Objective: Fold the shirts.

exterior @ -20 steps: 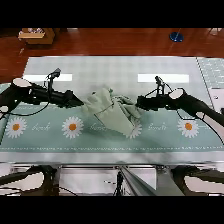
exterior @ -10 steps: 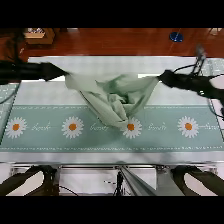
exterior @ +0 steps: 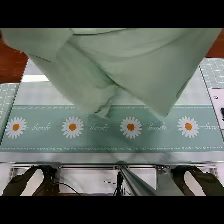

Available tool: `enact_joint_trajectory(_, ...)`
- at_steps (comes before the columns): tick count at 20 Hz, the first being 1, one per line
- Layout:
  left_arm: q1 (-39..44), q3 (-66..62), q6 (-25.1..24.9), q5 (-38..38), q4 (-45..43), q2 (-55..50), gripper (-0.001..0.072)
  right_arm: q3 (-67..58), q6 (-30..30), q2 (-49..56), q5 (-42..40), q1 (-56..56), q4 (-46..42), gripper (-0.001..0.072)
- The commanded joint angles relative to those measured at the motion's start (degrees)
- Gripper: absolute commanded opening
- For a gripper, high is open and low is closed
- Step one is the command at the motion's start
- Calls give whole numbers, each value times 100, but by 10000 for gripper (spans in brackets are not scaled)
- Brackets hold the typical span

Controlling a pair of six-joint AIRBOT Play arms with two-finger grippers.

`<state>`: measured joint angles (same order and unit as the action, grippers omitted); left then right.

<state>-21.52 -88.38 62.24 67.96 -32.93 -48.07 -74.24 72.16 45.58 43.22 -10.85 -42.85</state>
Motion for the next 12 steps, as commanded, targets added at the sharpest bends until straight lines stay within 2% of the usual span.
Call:
enact_joint_trajectory(1, -216, -299, 63, -415, -13, 468, 21, -800, 284, -118, 31, -50, -433, 33)
enact_joint_trajectory(7, -216, -922, 109, -737, -37, 772, 21, -1980, 658, -118, 98, -50, -1167, 33)
enact_joint_trajectory(9, -216, -1239, 426, -732, -286, 918, 21, -2441, 713, -118, 461, -50, -1486, 33)
enact_joint_trajectory(12, -216, -1799, 863, -691, -1005, 1231, 21, -3270, 1010, -118, 1502, -50, -2175, 33)
